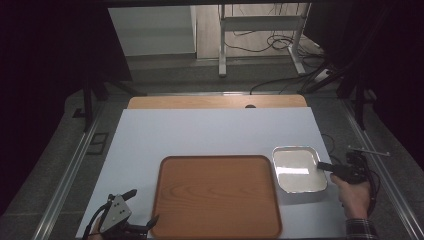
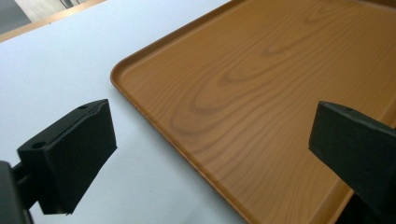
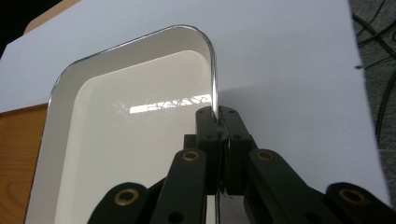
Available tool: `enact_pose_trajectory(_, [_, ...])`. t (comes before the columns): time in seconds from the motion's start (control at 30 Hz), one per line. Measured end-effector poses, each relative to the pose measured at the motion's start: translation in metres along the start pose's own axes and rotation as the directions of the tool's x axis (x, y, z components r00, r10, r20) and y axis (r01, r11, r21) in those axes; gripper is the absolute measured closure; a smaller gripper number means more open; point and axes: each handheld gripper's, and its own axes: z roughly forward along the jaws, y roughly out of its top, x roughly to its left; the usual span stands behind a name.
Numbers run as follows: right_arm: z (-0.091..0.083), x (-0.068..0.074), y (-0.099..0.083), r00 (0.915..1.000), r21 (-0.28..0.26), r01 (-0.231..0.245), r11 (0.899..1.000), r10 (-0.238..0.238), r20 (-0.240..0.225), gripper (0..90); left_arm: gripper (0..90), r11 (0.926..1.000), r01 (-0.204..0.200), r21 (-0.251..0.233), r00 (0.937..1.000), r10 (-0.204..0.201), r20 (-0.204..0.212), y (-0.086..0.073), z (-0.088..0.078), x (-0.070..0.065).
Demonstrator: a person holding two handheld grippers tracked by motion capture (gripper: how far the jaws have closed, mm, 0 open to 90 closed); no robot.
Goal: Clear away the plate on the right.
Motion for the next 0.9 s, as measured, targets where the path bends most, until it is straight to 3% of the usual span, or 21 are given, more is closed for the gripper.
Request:
enact_pose_trajectory(0.53, [0.017,0.035,-0.008,0.9962,0.024,0.036,0.999,-0.034,-0.080,88.1,0.2,1.0000,-0.004,0.003,1.0000,0.004,0.002,0.000,0.001,0.000])
enact_pose_trajectory(0.9, [0.034,0.065,-0.014,0.9867,0.060,0.071,0.996,-0.061,-0.150,88.1,0.3,0.9999,-0.009,0.010,0.9999,0.009,0.008,0.001,0.002,-0.001])
